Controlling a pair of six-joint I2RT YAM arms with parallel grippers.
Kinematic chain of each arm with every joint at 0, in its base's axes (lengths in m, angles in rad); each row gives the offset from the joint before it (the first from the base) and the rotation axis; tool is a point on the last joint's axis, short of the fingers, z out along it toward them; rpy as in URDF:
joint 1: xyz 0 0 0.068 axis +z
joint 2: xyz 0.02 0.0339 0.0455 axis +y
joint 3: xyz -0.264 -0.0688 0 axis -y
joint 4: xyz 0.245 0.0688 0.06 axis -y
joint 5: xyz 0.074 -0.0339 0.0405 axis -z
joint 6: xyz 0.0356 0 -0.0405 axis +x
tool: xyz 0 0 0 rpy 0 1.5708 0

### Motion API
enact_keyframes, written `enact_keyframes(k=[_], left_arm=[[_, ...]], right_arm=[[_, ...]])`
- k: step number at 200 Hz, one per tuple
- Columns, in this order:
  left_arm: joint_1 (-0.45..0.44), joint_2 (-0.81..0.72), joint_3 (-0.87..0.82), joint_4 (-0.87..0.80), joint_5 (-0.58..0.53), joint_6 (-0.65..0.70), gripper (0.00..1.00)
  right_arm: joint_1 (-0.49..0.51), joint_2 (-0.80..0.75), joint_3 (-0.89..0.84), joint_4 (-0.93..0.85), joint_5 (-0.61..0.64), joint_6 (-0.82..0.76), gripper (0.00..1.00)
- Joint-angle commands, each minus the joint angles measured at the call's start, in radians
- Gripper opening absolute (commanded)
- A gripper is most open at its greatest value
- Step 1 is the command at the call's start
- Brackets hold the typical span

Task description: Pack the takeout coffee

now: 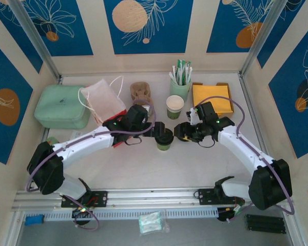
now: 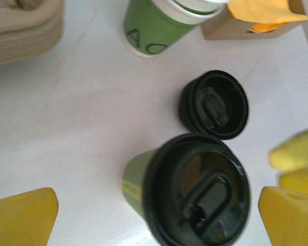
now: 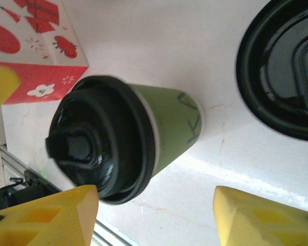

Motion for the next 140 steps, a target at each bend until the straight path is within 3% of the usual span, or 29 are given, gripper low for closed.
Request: enact_keyframes(k=[1, 43, 140], left_arm=[[0.041, -0.016, 0.027, -0.047, 0.011, 0.030, 0.99], [0.060, 0.028, 0.049, -0.060, 0.038, 0.063, 0.99], [0.054, 0.106, 0.013, -0.026, 0.113, 0.046, 0.99]], right_arm=[[0.048, -0.019, 0.017, -0.026, 0.009, 0.024, 0.64], [0.100, 0.010, 0.014, 0.002, 0.035, 0.056, 0.65], [0.109, 0.080, 0.012, 0.018, 0.062, 0.036, 0.64]])
